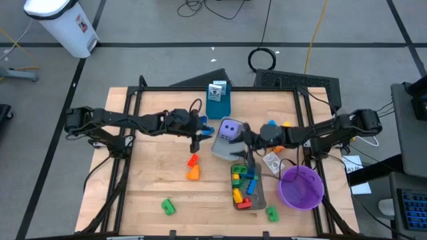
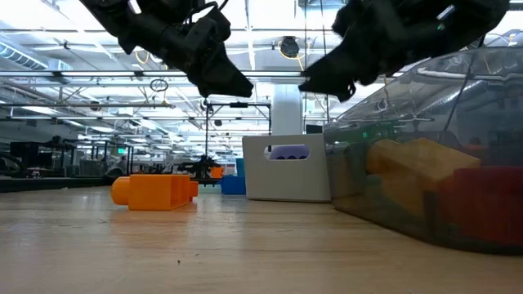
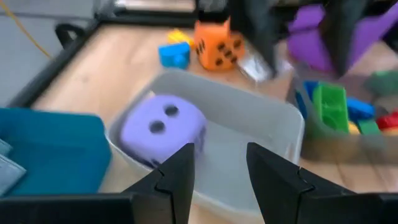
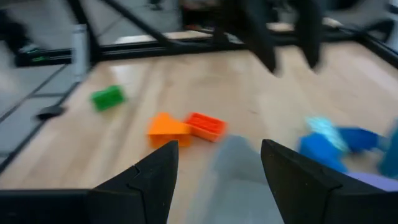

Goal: Pick & Place Toys
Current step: Put the blue game piece into the black bin

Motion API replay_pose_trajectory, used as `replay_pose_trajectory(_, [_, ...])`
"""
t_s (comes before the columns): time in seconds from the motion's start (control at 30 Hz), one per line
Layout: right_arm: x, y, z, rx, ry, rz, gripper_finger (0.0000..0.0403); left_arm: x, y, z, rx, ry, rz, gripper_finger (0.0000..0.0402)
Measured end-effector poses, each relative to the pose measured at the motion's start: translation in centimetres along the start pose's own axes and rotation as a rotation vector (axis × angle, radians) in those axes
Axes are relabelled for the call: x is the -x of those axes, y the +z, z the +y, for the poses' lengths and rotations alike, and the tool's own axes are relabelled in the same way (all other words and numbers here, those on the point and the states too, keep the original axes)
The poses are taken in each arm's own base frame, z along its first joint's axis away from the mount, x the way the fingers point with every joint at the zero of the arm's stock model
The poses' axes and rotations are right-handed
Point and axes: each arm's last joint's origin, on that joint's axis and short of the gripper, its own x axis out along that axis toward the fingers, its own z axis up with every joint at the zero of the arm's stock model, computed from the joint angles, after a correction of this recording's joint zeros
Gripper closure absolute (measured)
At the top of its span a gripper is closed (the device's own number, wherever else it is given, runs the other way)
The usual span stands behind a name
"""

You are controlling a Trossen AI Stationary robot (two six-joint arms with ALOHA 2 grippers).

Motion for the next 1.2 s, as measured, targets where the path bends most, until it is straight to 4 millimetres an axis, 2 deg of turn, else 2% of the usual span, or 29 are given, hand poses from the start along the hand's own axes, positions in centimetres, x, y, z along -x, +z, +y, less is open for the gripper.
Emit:
replay_pose_trajectory(0.13, [-0.1, -0.2, 2.0, 0.075, 0.059, 0.001, 0.0179, 0.0, -1.0, -0.6, 0.032, 0.004, 0.108, 0.0247])
replay_pose_trajectory(0.3, [-0.1, -0.3, 3.2, 0.1, 0.031, 0.001, 0.0179, -0.6, -2.5, -0.5, 0.103, 0.196, 0.209, 0.0247])
replay_pose_trajectory(0.53, [-0.1, -0.3, 3.3, 0.155, 0.016, -0.002, 0.0179, -3.3, -4.7, 0.5, 0.088, 0.303, 0.268, 0.0247])
replay_pose_trajectory(0.7, [-0.1, -0.6, 3.2, 0.177, 0.013, 0.024, 0.0179, -3.8, -5.7, 1.9, 0.144, 0.352, 0.309, 0.0247])
replay_pose_trajectory(0.83, [-0.1, -0.6, 3.1, 0.22, 0.012, 0.027, 0.0179, -3.7, -5.7, 2.7, 0.176, 0.374, 0.304, 0.0247])
replay_pose_trajectory(0.93, [-0.1, -0.7, 3.1, 0.226, 0.011, 0.038, 0.0179, -3.7, -5.8, 3.2, 0.279, 0.389, 0.295, 0.0247])
replay_pose_trajectory(1.2, [-0.1, -0.6, 3.1, 0.274, 0.014, 0.026, 0.0179, -3.5, -6.2, 3.6, 0.702, 0.387, 0.284, 0.0247])
